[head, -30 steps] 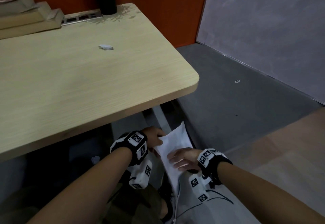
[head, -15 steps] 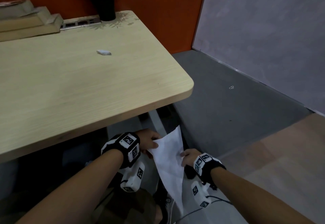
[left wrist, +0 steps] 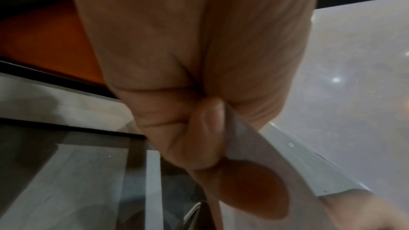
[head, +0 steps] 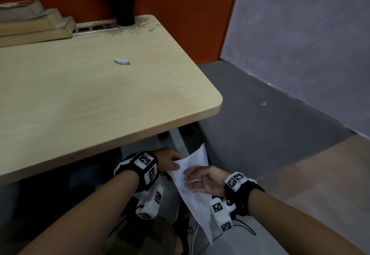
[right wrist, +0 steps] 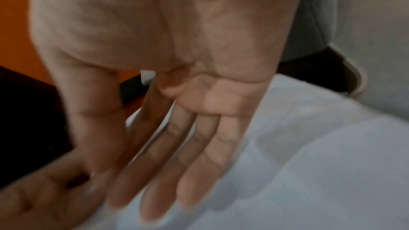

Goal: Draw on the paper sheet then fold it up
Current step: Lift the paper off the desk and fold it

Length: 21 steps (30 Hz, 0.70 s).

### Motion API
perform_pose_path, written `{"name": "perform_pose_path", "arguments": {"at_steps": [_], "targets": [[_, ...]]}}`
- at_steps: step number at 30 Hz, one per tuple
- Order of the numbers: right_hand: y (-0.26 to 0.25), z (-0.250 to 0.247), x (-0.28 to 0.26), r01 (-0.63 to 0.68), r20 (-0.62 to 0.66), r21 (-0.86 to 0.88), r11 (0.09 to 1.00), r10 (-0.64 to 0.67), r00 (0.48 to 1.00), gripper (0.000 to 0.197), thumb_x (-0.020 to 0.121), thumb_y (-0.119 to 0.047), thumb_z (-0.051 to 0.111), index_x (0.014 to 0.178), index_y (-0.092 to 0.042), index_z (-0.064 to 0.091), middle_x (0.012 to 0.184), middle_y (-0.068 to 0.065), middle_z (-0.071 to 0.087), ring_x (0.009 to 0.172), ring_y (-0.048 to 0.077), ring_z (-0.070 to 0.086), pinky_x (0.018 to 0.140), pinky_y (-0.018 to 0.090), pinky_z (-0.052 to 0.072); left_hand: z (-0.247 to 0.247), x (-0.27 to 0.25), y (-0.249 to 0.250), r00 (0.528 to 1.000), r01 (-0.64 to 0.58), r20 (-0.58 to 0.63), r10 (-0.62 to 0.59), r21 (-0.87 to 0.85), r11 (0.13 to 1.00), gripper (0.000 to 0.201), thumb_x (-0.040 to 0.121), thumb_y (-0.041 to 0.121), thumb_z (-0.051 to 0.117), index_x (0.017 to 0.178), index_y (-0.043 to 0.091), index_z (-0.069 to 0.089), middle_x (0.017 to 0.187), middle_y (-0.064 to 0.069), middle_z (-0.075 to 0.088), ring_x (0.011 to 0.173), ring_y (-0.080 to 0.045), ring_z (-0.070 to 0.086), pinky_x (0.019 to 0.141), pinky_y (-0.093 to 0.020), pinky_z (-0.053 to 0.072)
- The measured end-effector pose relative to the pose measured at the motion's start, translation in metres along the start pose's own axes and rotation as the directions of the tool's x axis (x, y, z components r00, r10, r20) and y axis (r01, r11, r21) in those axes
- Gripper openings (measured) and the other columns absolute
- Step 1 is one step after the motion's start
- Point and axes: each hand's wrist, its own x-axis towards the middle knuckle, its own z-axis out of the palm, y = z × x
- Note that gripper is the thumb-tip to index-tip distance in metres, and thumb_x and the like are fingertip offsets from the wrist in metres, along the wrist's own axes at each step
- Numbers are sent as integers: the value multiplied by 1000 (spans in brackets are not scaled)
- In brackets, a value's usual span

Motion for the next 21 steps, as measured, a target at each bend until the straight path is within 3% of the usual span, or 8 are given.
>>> {"name": "perform_pose_path", "arguments": {"at_steps": [2,5,7,9,11,14,18,21], "targets": [[1,0,3,-3,97,66,998,-3,995,18,88,-3,65,100,-10,77,101,13,71,90,26,69,90,36,55,0,-2,0,1000,-8,19,8,-12,1000,33,103,6,51,135,11,57,84,3,64,48,1,62,44,-14,44],[3,-7,17,11,-132,155,988,10,991,20,70,-15,77,86,-21,67,86,7,55,68,17,48,63,26,39,0,-3,-5,1000,11,3,-12,23,1000,35,103,6,50,136,10,58,82,3,65,47,-1,61,44,-15,43],[6,-12,21,28,-288,107,994,4,958,18,75,-17,72,92,-22,69,87,5,53,69,18,43,61,27,35,-1,-5,-9,1000,19,1,-19,38,999,34,103,8,51,137,12,58,82,4,64,51,-4,61,44,-15,43],[8,-12,18,56,-265,175,983,-8,964,33,80,-11,68,111,-18,74,98,6,65,80,24,57,77,31,49,-3,-7,-12,1000,22,1,-22,48,999,34,103,12,53,137,14,58,89,3,64,60,-7,61,44,-16,43],[10,-9,14,48,-91,215,975,-29,995,32,83,-5,67,114,-10,76,108,13,72,99,32,66,104,43,51,-4,-7,-14,1000,23,6,-23,59,998,36,103,14,54,139,14,56,104,-2,63,73,-10,60,45,-14,46],[18,-8,11,-38,24,102,994,36,999,32,86,-10,70,117,-7,75,119,15,72,114,34,66,113,47,45,-2,-5,-18,1000,25,15,-25,10,1000,37,103,8,55,139,9,54,115,-8,58,77,-10,58,49,-14,51],[26,-17,30,-62,-333,-118,991,19,943,37,76,-19,80,111,-17,70,97,5,67,84,22,59,87,38,52,0,-1,-18,999,40,-21,-40,-2,999,34,102,3,54,135,8,57,117,-11,60,79,-14,60,48,-14,49],[22,-15,29,-38,-60,12,999,39,997,49,64,-5,85,109,-14,68,92,7,64,74,18,60,65,25,46,-2,2,-16,997,48,-55,-49,-21,999,35,101,3,52,135,7,57,114,-10,58,80,-14,59,48,-17,52]]}}
